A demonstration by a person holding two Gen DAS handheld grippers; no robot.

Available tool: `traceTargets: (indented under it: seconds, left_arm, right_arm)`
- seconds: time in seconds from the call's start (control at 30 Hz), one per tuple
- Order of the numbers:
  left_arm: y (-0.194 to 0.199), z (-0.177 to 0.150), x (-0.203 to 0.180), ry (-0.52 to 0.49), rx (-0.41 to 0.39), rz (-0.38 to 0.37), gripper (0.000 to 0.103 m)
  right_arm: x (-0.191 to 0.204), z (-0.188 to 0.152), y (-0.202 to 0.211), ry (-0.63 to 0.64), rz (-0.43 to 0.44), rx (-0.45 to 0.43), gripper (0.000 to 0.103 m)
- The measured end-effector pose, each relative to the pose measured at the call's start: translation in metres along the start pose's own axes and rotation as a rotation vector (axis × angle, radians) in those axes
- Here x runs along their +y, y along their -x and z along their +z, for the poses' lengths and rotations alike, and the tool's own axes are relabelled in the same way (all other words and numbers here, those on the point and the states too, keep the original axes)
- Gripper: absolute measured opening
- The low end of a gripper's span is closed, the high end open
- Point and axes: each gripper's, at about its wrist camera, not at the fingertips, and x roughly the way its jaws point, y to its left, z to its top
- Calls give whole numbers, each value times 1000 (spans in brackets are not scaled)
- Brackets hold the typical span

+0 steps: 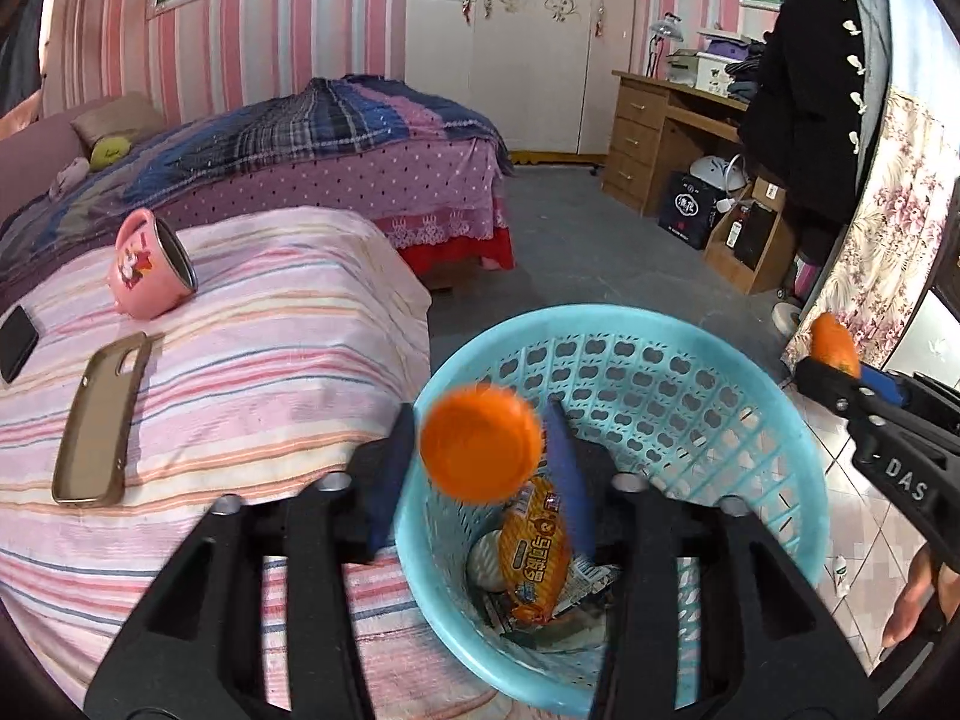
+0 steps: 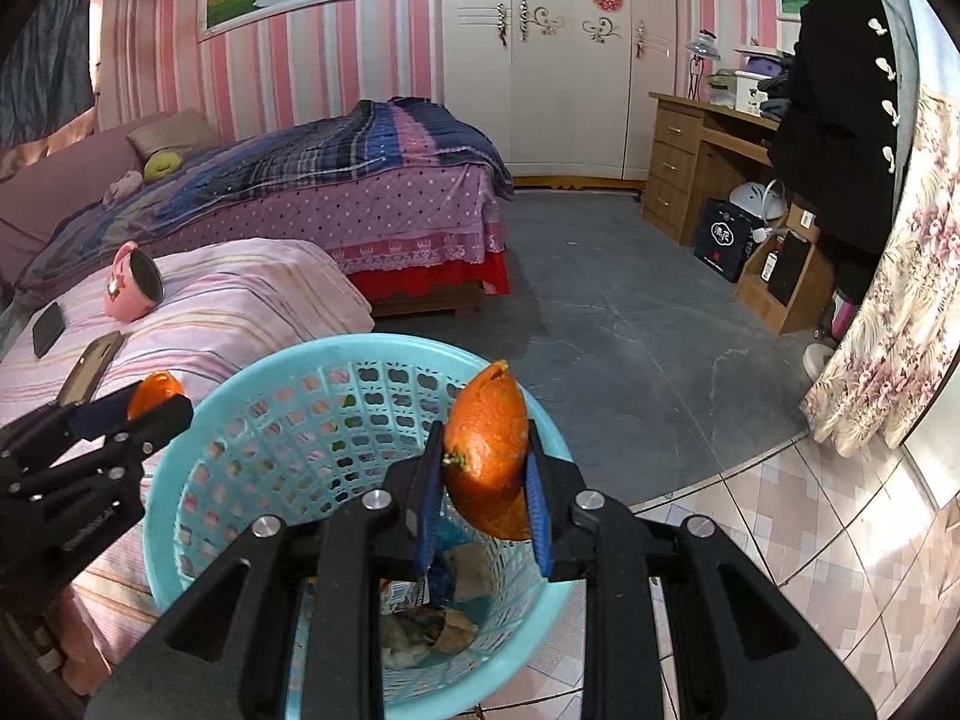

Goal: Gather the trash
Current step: 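Carry the tangerine and cap over the blue basket and open both grippers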

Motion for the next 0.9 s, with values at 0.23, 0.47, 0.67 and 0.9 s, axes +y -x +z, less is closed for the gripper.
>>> traceTargets:
  seconds: [0.23,0.47,0.67,0.9]
  left_arm:
    - [15,1,27,30,-29,50,89]
    - [47,2,61,29,-94,115,97]
    - [84,-6,97,44,-126,160,98]
    - [137,-33,155,90,-155,235,98]
  right_arm:
    - [5,1,-1,3,6,-3,25]
    - [21,4,-5,15,12,-5,26]
    - [37,5,-4,1,26,-14,77]
    - [74,-1,0,61,0,15,97]
